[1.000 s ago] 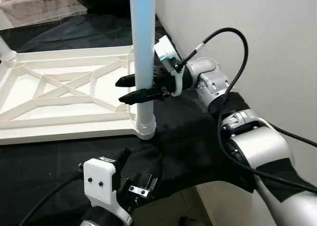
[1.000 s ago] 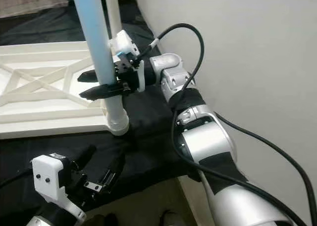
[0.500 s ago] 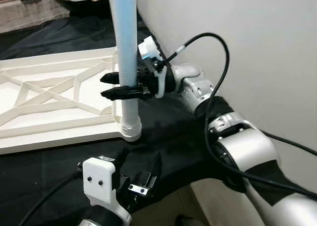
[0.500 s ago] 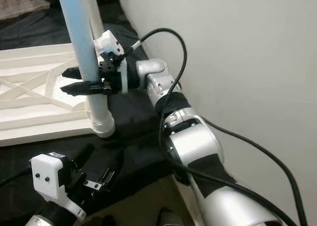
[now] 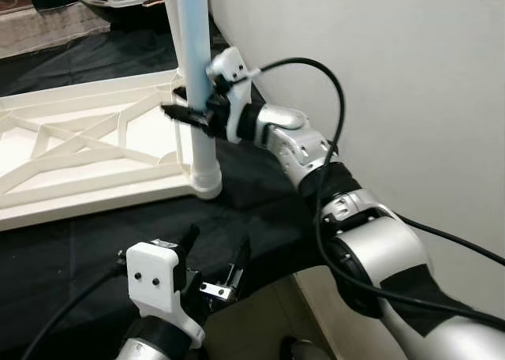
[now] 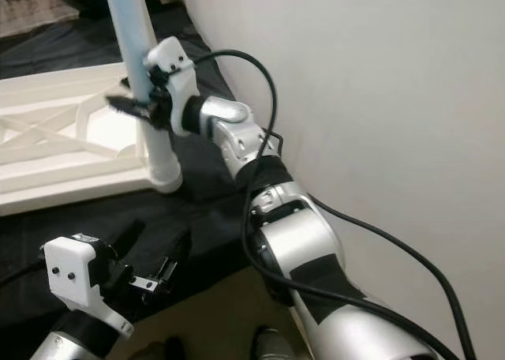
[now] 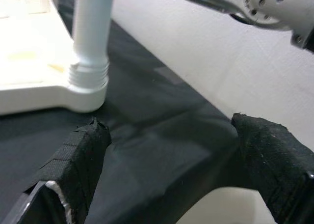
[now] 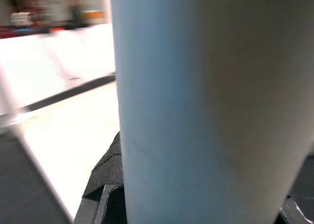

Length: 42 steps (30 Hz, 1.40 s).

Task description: Building children table

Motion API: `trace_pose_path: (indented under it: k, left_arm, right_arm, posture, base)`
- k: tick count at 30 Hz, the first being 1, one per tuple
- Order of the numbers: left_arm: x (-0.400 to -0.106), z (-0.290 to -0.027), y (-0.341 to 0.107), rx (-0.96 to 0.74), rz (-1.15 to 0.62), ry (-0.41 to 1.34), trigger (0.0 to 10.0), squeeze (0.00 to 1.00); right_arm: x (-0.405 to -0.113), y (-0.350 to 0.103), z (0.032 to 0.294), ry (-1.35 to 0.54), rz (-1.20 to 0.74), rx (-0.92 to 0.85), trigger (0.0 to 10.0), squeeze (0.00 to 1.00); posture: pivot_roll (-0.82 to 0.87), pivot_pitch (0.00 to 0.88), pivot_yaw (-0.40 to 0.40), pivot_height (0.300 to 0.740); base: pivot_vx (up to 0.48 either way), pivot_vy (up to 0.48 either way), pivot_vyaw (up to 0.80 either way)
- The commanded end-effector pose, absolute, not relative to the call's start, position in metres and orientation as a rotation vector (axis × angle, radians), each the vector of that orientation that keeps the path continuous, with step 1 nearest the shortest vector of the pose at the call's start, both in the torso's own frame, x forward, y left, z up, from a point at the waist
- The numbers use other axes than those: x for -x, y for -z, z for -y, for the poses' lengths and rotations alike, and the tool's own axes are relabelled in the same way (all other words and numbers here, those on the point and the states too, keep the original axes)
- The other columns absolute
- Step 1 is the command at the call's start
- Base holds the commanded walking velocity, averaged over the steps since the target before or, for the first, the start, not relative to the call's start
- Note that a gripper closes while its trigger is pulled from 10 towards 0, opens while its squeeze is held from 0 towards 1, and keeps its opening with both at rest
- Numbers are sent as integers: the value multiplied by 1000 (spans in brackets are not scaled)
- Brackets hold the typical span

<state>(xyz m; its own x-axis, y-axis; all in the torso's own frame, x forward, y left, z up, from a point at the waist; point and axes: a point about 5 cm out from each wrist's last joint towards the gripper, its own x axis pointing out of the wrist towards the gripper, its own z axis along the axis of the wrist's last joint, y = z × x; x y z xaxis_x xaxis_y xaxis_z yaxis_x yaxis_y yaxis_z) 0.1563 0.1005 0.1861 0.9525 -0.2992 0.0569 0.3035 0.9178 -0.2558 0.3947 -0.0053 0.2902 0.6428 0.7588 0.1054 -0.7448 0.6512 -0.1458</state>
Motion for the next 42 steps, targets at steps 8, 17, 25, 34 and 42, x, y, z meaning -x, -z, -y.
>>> trace_pose_path:
  k: [8, 17, 25, 34, 42]
  left_arm:
    - [-164, -107, -183, 239, 32, 271, 10000, 0]
    - [-170, -112, -181, 229, 49, 245, 10000, 0]
    - [-172, -114, -179, 220, 53, 235, 10000, 0]
    - [-173, -116, -177, 214, 55, 231, 10000, 0]
    - [-174, -115, -176, 224, 54, 237, 10000, 0]
  right_arm:
    - [-406, -257, 17, -313, 16, 1, 10000, 0]
    - [-404, -249, 25, 109, 5, 63, 10000, 0]
    - [-401, -246, 41, 430, -19, -1, 10000, 0]
    - [-393, -247, 44, 649, -31, -40, 10000, 0]
    - [-391, -248, 45, 717, -42, -27, 10000, 0]
  posture:
    - [66, 219, -36, 740]
    - [63, 190, -42, 740]
    - [68, 179, -48, 740]
    - [81, 167, -43, 740]
    - [83, 167, -41, 740]
  base:
    - [0, 0, 0]
    - [0, 0, 0]
    - [0, 0, 0]
    - [0, 0, 0]
    - [0, 0, 0]
